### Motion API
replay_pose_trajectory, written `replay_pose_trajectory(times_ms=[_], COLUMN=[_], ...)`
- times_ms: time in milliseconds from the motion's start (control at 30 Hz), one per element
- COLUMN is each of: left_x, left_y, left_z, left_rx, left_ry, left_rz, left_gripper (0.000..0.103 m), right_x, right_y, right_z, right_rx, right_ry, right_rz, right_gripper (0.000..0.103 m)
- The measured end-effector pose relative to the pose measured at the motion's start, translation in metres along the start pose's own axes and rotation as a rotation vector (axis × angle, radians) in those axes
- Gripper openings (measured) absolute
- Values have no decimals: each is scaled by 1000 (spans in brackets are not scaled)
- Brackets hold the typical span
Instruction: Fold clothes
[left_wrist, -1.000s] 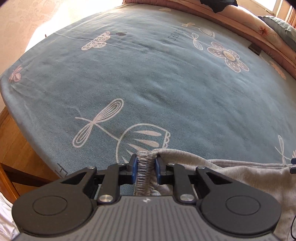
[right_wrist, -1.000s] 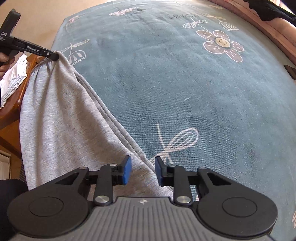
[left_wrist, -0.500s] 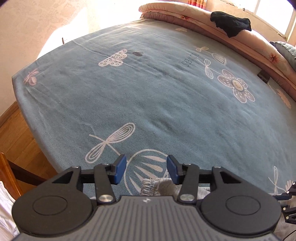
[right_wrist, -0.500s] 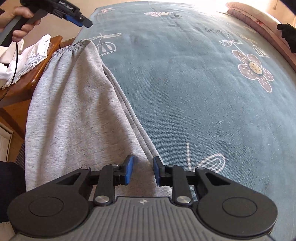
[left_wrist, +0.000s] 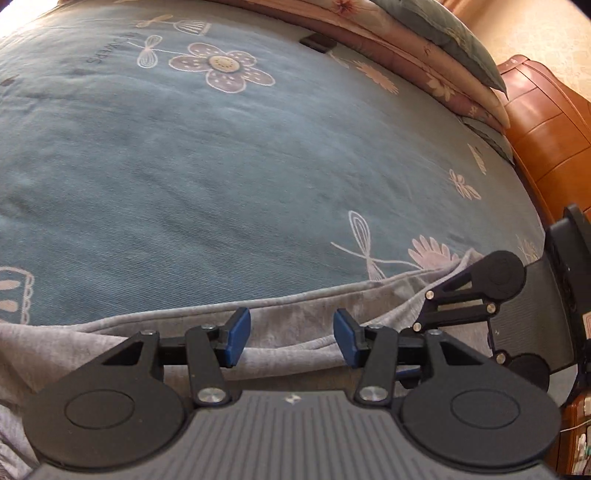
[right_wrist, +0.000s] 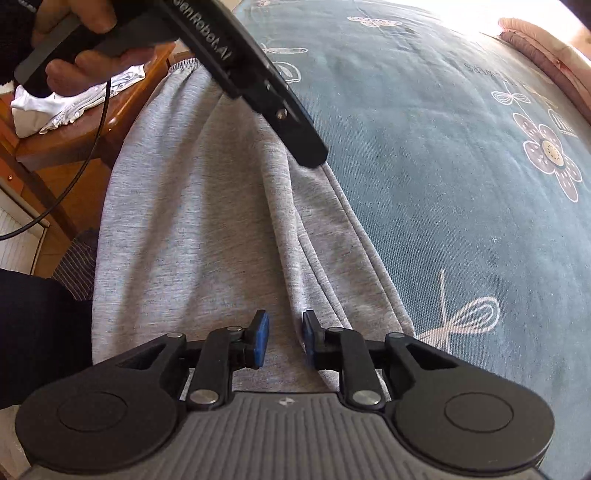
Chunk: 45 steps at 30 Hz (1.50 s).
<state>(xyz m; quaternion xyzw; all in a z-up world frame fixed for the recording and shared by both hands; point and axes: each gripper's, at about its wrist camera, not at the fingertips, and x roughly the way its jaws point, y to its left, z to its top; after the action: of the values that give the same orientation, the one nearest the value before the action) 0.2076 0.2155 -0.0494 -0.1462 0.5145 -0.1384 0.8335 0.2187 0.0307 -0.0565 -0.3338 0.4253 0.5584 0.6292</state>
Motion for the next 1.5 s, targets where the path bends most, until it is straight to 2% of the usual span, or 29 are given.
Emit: replay_pose_trajectory(times_ms=[100,200,300,400,600,700,767,833,900,933,1033,1200,1267,1400,1433,1500], left_x=[20,21,18,17,10,-6,-17,-19,-12,-7,4,14,11,2,5,8], left_y=[-1,-1,-1,-1,3,-3,-9,-15,-17,-17,-12,-6,-8,-7,-3,4], left_z=[-11,-17,-18,-19,-19,-21,-23,-29,-37,-40,-48,-57,-56,-54,-54,-60], left_rx=[10,17,28,41,21,61,104,143,158,155,116,98,108,137,121,89], left_ry=[70,73,69,67,26,-32,-51,-27,25,49,91,123,124,92,121,163], left_rz=[30,29,28,29,14,3,-38,-72,-70,-67,-68,-51,-44,-18,-16,-29], left_gripper=[49,49,49,49,49,49,49,49,49,49,49,53,53,55,58,59], right_x=[-14,-31,-26,-17,8,11,12,15,18,19,15,8,7,2,2,11], right_y=[-10,-36,-50,-56,-41,-39,-40,-39,-37,-36,-38,-66,-75,-65,-58,-47], right_z=[2,7,9,13,15,15,16,18,21,23,27,37,41,45,45,47], right_rx=[42,149,158,156,4,-22,-47,-84,-112,-120,-131,21,82,73,56,10], right_ry=[-40,-109,-99,-94,-14,0,12,26,41,47,31,-27,-34,-64,-59,-34], right_rz=[4,-2,-42,-16,44,67,80,83,82,79,34,-71,-50,59,83,82], right_gripper=[23,22,19,19,19,20,20,21,19,6,2,0,0,7,11,12])
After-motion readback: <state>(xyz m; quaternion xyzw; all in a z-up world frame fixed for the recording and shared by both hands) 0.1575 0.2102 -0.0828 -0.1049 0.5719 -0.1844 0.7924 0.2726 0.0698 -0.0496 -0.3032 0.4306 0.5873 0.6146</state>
